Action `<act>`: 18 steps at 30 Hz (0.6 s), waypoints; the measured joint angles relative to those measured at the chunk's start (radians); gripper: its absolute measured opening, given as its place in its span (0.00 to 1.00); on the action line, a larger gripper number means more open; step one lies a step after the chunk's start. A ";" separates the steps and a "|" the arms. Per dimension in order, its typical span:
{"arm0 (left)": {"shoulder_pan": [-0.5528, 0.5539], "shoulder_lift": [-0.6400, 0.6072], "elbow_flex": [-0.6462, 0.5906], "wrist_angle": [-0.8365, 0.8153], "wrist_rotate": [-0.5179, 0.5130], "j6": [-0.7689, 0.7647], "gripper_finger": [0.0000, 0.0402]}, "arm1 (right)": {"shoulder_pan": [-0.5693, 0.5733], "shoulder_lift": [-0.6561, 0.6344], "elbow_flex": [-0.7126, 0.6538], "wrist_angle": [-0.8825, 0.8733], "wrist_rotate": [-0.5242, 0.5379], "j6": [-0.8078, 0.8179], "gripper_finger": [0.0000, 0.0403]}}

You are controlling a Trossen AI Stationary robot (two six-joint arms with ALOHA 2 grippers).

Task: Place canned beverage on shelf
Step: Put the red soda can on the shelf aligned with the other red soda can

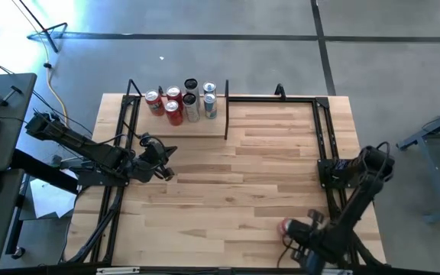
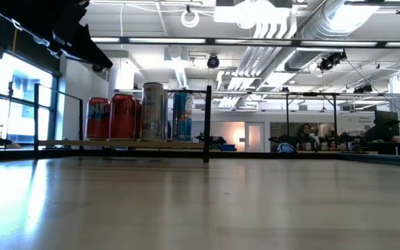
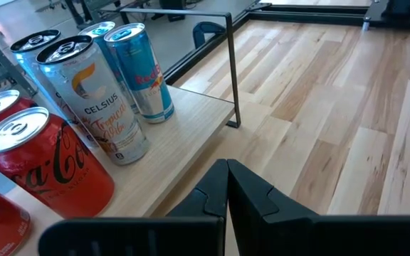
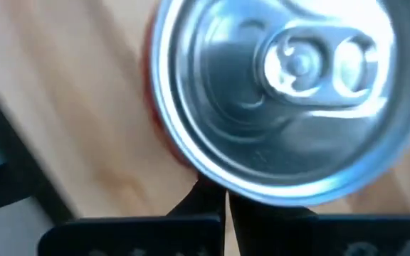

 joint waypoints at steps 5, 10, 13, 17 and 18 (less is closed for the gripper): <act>0.000 0.000 0.000 0.001 0.001 -0.012 0.00 | -0.081 0.000 -0.065 0.062 0.034 -0.148 0.00; -0.001 0.000 0.000 0.002 0.001 -0.017 0.00 | -0.154 0.000 -0.093 0.100 0.100 -0.260 0.00; -0.001 0.000 0.000 0.007 0.016 -0.023 0.00 | -0.192 0.000 -0.093 0.109 0.159 -0.307 0.00; -0.001 0.000 0.000 0.007 0.021 -0.024 0.00 | -0.246 0.000 -0.093 0.136 0.210 -0.383 0.00; -0.001 0.000 0.000 0.007 0.021 -0.024 0.00 | -0.259 0.000 -0.093 0.151 0.224 -0.408 0.00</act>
